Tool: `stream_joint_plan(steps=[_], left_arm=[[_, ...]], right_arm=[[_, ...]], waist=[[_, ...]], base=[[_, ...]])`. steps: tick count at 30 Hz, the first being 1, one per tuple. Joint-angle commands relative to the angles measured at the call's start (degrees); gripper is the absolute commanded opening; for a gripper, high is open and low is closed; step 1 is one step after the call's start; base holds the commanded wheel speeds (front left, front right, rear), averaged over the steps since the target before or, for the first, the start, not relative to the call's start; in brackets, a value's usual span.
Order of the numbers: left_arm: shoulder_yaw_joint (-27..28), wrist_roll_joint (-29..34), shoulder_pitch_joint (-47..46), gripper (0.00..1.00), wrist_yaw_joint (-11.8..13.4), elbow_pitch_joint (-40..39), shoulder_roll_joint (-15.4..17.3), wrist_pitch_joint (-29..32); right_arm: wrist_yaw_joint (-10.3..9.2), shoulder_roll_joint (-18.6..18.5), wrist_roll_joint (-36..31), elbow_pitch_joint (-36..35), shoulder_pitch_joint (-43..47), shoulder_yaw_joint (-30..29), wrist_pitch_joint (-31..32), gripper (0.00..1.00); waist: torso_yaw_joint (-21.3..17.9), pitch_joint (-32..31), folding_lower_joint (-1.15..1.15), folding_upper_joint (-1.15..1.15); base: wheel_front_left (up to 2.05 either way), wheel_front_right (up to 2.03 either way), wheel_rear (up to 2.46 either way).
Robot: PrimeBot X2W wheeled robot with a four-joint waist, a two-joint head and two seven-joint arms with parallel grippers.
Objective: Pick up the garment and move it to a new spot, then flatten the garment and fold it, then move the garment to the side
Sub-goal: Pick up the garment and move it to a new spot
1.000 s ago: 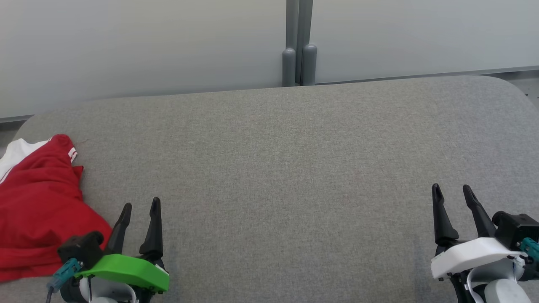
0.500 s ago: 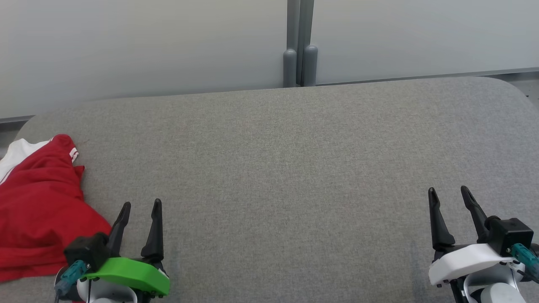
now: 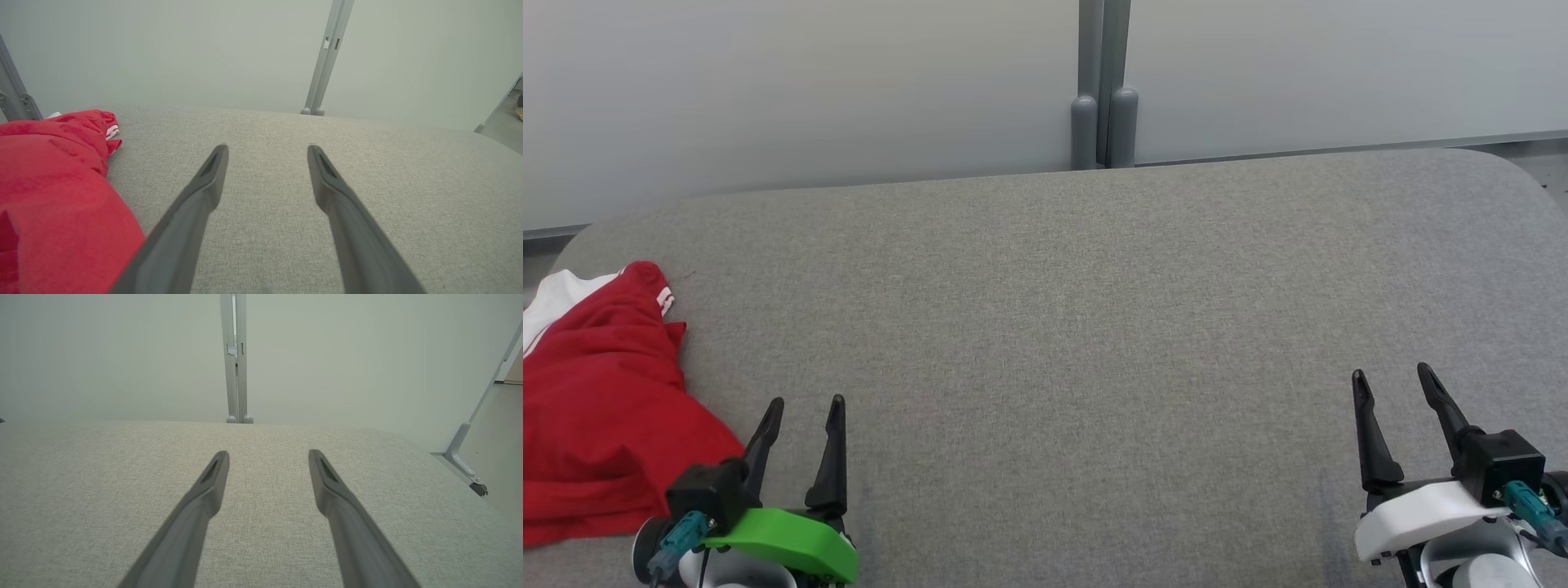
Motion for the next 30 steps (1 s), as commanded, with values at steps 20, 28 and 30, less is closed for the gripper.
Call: stream_joint_plan(steps=[20,28,30], left_arm=[[0.30,4.56,0.64,1.00,-0.18,1.61,1.16,-2.01],[0.69,4.32,0.25,1.00,-0.17,1.66,1.29,-2.01],[0.82,4.28,0.14,1.00,-0.17,1.69,1.30,-2.01]], right_arm=[[0.01,0.08,-4.96,-0.47,1.40,-0.10,-1.97,1.00],[0.01,0.29,-4.77,-0.23,1.17,-0.24,-1.97,1.00],[0.01,0.32,-4.89,-0.33,1.22,-0.23,-1.97,1.00]], waist=[[0.19,-0.08,0.00,0.37],[0.17,0.06,0.00,0.37],[0.25,0.07,0.00,0.37]], base=[[0.00,0.00,0.00],[0.00,0.00,0.00],[0.00,0.00,0.00]])
